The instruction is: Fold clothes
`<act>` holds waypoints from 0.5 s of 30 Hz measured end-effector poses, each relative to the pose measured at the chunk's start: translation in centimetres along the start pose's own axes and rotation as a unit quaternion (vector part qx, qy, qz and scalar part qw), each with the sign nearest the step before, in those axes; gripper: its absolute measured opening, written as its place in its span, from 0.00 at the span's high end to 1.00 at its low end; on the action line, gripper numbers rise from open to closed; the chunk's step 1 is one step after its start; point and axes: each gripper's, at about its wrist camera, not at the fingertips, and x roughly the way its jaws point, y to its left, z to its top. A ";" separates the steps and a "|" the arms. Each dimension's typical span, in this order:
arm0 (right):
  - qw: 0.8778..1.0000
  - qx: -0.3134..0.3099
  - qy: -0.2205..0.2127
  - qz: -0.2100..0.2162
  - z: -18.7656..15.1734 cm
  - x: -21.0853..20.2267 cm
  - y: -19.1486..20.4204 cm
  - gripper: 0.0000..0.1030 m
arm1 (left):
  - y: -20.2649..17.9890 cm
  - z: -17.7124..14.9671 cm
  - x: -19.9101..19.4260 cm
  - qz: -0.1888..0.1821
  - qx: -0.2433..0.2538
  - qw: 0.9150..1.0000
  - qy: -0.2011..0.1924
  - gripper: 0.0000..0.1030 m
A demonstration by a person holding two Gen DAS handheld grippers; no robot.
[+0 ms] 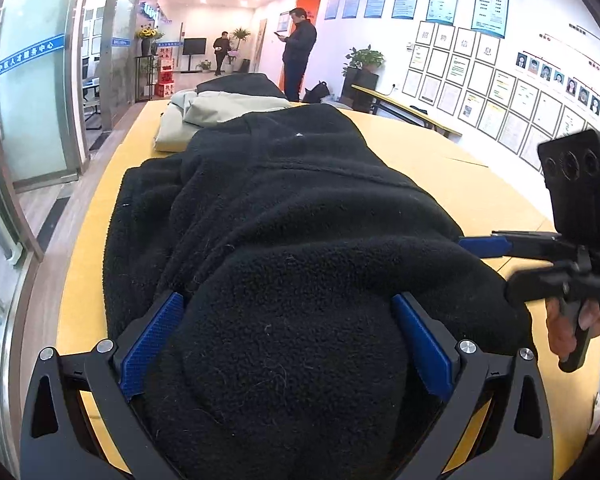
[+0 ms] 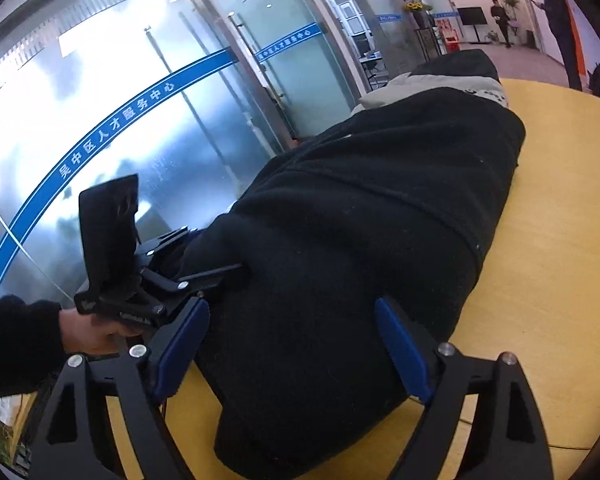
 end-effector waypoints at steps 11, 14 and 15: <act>0.998 -0.015 0.031 -0.044 1.2 1.7 0.3 0.17 | -1.1 -0.2 -1.6 0.021 -0.029 0.999 0.013 0.00; 0.996 -0.012 0.065 -0.052 1.8 0.9 0.6 0.17 | -2.0 0.4 -4.2 0.050 -0.047 0.997 0.031 0.00; 0.995 -0.014 0.077 -0.067 2.4 0.2 1.0 0.16 | -2.3 0.7 -5.2 0.062 -0.057 0.996 0.037 0.00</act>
